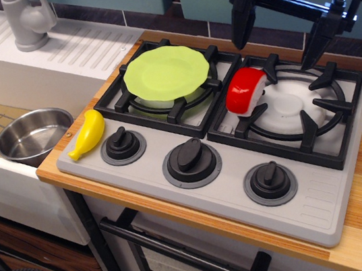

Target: End effector reaching salmon

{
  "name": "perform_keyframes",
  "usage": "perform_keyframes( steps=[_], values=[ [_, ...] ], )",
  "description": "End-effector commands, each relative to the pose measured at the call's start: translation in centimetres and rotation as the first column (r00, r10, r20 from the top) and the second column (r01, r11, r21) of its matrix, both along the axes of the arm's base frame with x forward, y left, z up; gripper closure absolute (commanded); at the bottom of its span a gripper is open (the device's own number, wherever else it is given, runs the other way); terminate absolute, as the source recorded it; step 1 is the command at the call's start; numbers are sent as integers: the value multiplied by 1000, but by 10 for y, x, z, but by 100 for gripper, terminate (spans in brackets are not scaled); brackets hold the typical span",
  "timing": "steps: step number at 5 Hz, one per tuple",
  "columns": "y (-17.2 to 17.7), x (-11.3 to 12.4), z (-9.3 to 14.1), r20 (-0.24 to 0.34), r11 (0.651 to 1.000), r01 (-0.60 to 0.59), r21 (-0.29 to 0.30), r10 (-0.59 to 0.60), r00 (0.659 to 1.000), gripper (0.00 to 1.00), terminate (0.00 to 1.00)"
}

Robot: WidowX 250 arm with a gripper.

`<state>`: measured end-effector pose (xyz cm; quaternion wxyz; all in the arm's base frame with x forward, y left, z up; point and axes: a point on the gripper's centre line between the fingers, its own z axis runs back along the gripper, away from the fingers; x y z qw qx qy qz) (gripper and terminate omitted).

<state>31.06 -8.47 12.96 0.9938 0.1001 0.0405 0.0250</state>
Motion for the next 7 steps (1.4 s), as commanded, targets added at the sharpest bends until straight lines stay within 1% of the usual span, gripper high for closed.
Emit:
perform_keyframes(
  steps=[1,2,3,4,5,7],
  values=[
    [0,0,0,0,1000,0,0,0,1000,0,0],
    [-3,12,3,-9,1000,-5,15,6,1000,0,0],
    [0,21,9,-28,1000,9,14,-9,1000,0,0],
    [6,23,10,-30,999,25,21,-24,999,0,0],
    [18,23,10,-31,999,53,4,-53,998,0,0],
    [44,31,-6,3,992,130,-10,-130,992,0,0]
  ],
)
